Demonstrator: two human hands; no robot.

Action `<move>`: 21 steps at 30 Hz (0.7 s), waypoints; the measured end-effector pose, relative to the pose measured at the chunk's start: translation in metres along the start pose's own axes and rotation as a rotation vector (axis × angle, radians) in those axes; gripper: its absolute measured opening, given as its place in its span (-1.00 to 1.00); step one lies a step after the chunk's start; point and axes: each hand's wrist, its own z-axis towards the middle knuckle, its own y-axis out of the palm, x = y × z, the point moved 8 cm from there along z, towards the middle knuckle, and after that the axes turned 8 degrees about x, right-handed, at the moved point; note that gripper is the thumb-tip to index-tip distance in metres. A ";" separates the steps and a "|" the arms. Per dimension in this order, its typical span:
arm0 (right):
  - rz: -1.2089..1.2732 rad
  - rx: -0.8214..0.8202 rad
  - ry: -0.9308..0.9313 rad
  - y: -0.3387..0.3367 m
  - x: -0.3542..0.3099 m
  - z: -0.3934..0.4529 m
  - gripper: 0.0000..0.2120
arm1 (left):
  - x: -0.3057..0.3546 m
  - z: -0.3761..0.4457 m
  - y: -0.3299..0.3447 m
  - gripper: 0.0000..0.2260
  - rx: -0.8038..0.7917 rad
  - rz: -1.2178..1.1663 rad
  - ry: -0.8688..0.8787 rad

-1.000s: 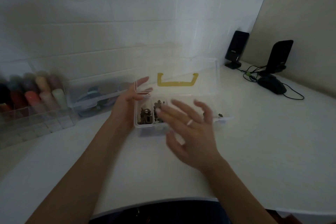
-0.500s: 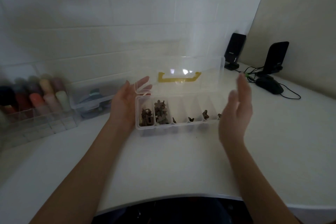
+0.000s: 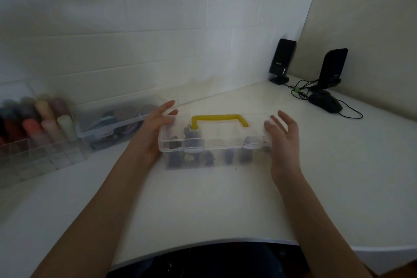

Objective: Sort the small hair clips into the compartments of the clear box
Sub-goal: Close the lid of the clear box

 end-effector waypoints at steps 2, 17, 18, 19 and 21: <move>0.001 0.023 0.055 -0.003 0.008 -0.001 -0.59 | 0.004 -0.004 0.000 -0.70 0.011 0.039 0.039; -0.168 -0.208 -0.160 -0.003 -0.009 -0.023 -0.76 | 0.009 -0.026 -0.015 -0.73 0.189 0.209 0.205; -0.189 -0.265 -0.168 -0.001 -0.009 -0.026 -0.68 | 0.006 -0.028 -0.014 -0.71 0.141 0.181 0.140; -0.195 -0.316 -0.164 0.000 -0.009 -0.029 -0.58 | 0.002 -0.030 -0.013 -0.68 0.087 0.186 0.100; -0.203 -0.379 -0.162 0.003 -0.007 -0.032 -0.46 | 0.000 -0.041 -0.007 -0.47 -0.022 0.370 0.151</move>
